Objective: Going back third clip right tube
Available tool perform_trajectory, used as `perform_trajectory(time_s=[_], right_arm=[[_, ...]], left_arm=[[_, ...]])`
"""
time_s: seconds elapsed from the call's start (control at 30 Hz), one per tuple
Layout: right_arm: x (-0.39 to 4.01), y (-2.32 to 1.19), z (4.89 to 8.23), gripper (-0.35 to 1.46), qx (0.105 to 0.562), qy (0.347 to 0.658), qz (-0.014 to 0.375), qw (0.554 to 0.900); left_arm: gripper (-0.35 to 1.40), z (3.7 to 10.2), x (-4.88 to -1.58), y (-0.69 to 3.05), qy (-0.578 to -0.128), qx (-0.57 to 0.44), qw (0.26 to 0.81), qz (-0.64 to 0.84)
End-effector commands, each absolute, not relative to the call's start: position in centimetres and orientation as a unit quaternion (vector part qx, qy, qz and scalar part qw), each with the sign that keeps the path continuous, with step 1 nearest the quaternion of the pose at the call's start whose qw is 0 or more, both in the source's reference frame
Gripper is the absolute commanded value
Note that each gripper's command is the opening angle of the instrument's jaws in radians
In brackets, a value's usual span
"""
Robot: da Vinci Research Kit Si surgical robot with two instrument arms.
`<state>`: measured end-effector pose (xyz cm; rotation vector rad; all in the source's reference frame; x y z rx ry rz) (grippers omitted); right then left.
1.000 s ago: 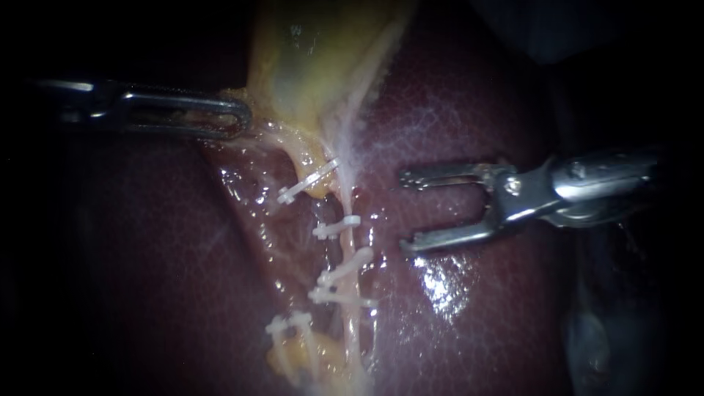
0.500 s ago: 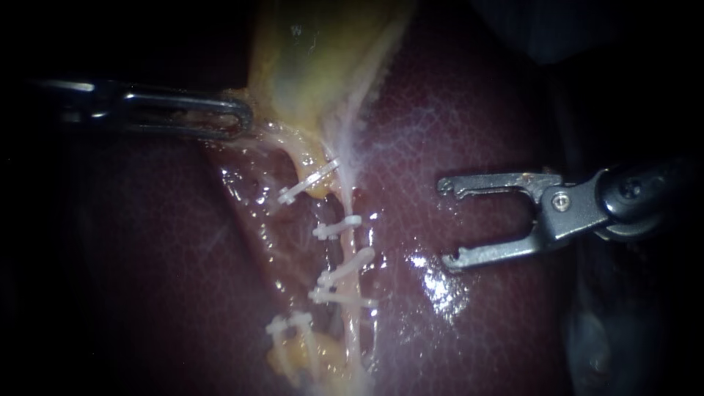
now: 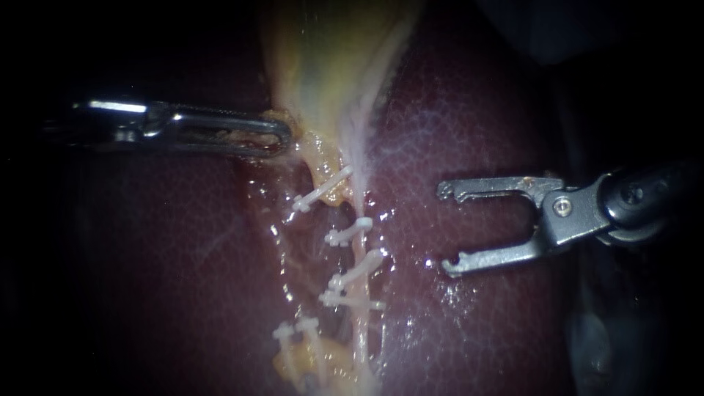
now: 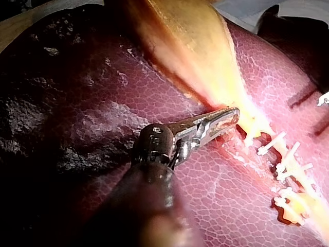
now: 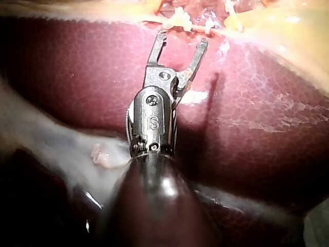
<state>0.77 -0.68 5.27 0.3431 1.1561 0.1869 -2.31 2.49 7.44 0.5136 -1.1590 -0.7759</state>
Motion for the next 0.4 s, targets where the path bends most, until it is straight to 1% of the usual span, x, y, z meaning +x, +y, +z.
perform_trajectory(time_s=[0.03, 0.4], right_arm=[[0.77, -0.68, 5.27, 0.5, 0.161, 0.543, 0.088, 0.82], [0.78, -0.69, 5.28, 0.5, 0.161, 0.542, 0.087, 0.82]], left_arm=[[-0.35, 7.45, -2.31, 2.49, -0.528, 0.233, 0.736, -0.353], [-0.35, 7.44, -2.3, 2.49, -0.528, 0.234, 0.736, -0.353]])
